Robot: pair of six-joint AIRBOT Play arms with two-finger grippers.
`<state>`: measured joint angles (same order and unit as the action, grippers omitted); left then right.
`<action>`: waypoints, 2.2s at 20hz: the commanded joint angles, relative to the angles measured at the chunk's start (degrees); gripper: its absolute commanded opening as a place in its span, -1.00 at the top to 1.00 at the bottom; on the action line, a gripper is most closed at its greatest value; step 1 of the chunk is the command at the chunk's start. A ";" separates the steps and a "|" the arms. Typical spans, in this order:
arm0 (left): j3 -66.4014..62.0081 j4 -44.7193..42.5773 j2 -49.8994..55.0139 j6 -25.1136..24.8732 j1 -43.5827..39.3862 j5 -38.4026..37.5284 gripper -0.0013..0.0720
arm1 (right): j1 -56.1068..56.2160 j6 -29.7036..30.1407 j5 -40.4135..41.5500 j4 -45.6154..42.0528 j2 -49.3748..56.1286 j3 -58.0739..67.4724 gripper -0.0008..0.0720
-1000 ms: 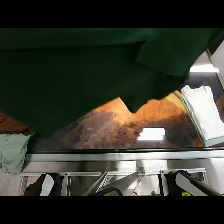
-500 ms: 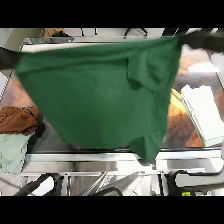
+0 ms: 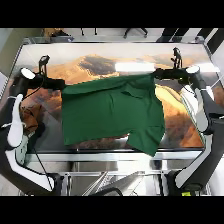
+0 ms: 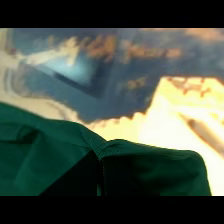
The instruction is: Fold the shirts.
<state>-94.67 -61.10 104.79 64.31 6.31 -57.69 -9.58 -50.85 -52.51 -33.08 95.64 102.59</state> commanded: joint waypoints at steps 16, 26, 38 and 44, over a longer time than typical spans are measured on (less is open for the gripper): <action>-5.84 -5.88 10.12 9.68 -0.48 -16.52 0.93 | -0.20 -6.67 -12.94 -28.02 -2.86 -6.34 0.92; -16.61 -4.81 10.27 15.26 -0.76 -29.42 -0.86 | -0.68 -12.37 -12.72 -26.51 -9.11 -7.43 -0.44; 27.96 -6.62 -15.32 15.82 6.45 -22.58 -0.86 | -22.43 -24.81 -30.97 -26.08 -33.73 -33.20 -0.25; 49.16 6.34 -19.89 6.56 7.06 -14.01 -0.86 | -28.98 -25.90 -26.12 -25.40 -46.88 -56.92 -0.29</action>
<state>-54.59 -62.83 86.85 76.47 13.10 -76.69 -36.27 -75.92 -81.23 -59.05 54.17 55.48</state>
